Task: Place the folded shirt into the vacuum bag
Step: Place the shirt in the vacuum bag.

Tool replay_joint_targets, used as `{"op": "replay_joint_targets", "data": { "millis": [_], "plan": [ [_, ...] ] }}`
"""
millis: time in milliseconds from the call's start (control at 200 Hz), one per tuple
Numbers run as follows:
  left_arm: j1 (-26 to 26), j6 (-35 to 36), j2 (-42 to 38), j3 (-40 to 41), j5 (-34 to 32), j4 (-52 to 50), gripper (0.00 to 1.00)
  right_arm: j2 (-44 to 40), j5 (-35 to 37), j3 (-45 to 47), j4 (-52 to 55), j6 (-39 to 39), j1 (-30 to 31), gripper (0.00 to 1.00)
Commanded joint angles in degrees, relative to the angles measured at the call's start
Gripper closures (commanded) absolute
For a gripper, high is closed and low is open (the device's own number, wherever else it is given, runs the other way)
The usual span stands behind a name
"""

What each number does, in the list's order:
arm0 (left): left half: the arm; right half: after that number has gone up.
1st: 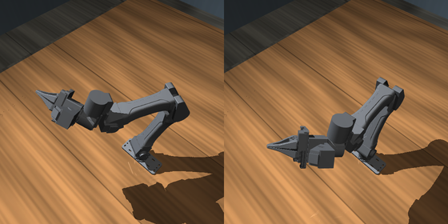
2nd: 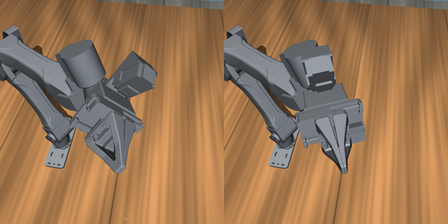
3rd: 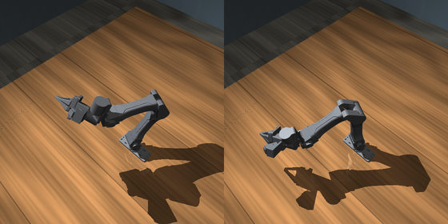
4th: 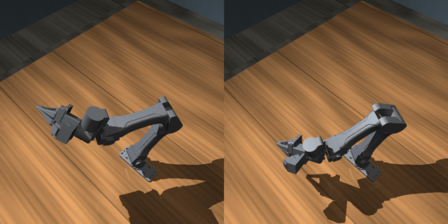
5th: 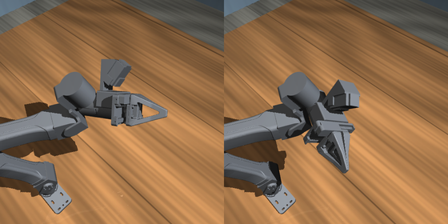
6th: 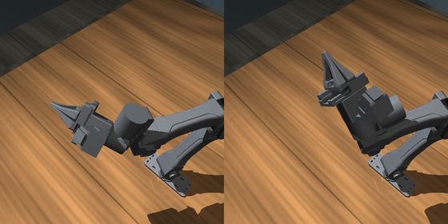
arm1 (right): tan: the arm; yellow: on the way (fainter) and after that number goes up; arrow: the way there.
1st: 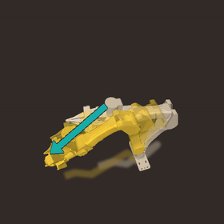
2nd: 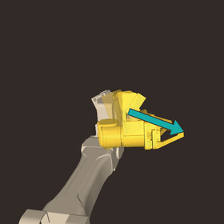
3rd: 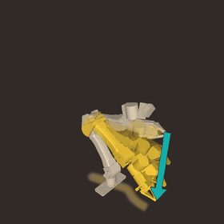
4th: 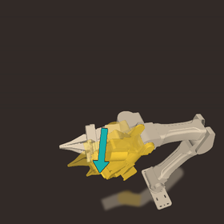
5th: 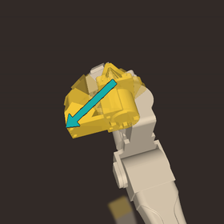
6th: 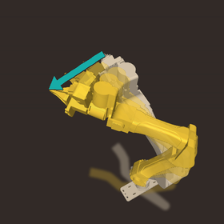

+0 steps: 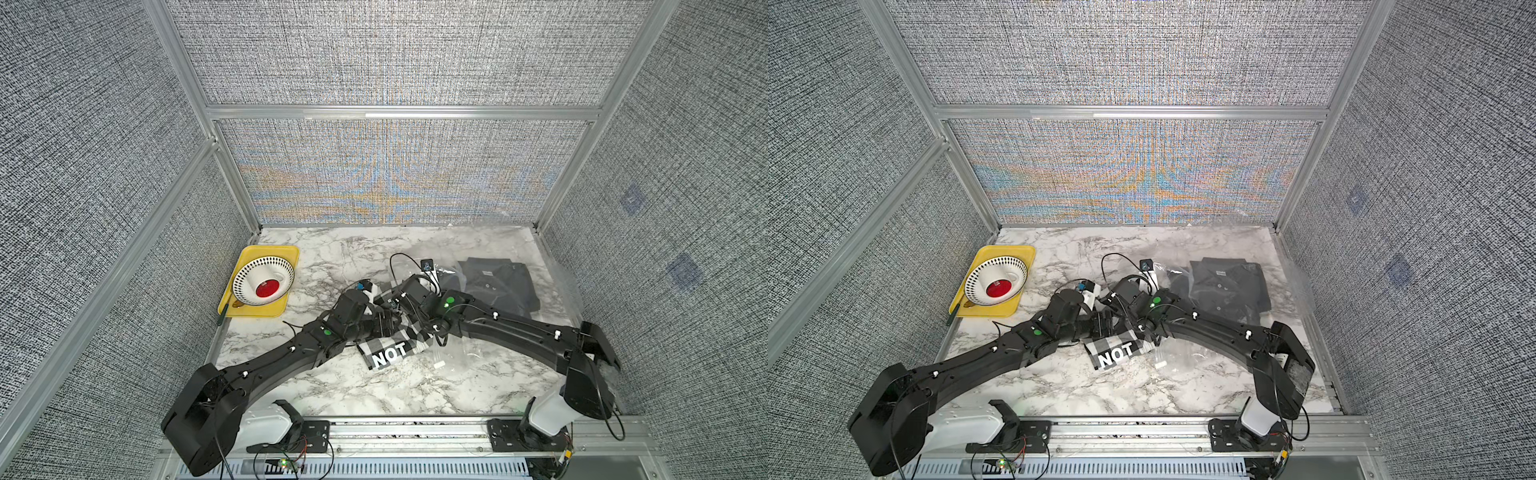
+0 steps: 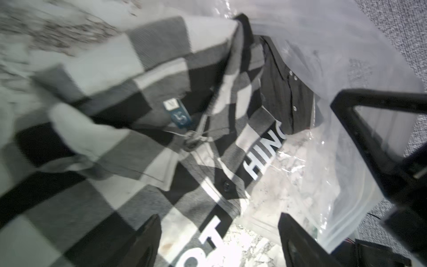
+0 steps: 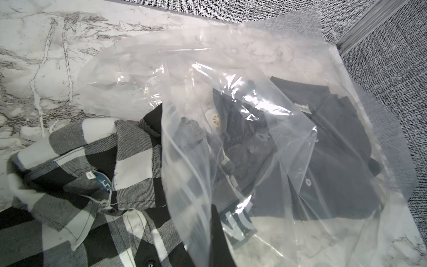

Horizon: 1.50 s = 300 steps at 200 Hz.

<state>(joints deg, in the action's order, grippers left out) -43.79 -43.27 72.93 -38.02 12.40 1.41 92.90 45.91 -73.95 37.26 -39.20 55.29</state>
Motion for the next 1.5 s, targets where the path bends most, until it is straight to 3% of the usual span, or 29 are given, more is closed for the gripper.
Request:
{"op": "replay_joint_targets", "data": {
  "millis": [0,290,485,631,851,986,1056,1136,1266,1371,1496],
  "plan": [
    [-2.6,-3.9,3.1,0.1,-1.0,6.4,0.18,0.4,3.2,-0.9,0.6,1.1,1.0,1.0],
    [-8.1,-8.7,18.6,-4.1,-3.7,21.0,0.19,-0.6,-2.2,-0.9,-1.7,1.3,1.9,1.0],
    [-14.3,1.3,28.1,-8.2,-14.2,23.9,0.16,-0.8,-8.7,-0.8,-2.9,1.4,0.6,1.0],
    [-16.1,6.3,34.3,-10.9,-16.3,25.4,0.1,-0.4,-9.9,-1.0,-1.9,0.8,0.2,1.0],
    [-19.9,13.7,38.5,-17.7,-23.3,18.6,0.06,0.0,-13.3,0.1,-3.0,0.6,-0.6,1.0],
    [-20.6,15.6,39.7,-18.8,-26.8,17.3,0.08,0.9,-10.9,-1.1,0.0,-0.2,-0.9,1.0],
    [-20.6,16.1,40.4,-19.3,-27.4,16.9,0.16,1.1,-8.9,-1.7,1.4,-0.4,-1.1,1.0],
    [-20.6,16.6,40.8,-20.6,-27.3,15.2,0.33,1.1,-7.8,-2.5,2.2,0.4,-1.4,1.0],
    [-20.7,15.7,40.5,-19.8,-26.7,16.7,0.51,1.0,-7.1,-4.2,3.8,1.0,-1.9,1.0],
    [-20.6,14.9,39.9,-19.8,-25.6,16.7,0.77,0.2,-8.0,-3.6,2.6,1.6,-2.3,1.0],
    [-20.6,13.1,36.6,-18.5,-24.1,16.6,0.96,-0.2,-9.2,-2.6,1.5,2.0,-2.8,1.0]
  ]
}}
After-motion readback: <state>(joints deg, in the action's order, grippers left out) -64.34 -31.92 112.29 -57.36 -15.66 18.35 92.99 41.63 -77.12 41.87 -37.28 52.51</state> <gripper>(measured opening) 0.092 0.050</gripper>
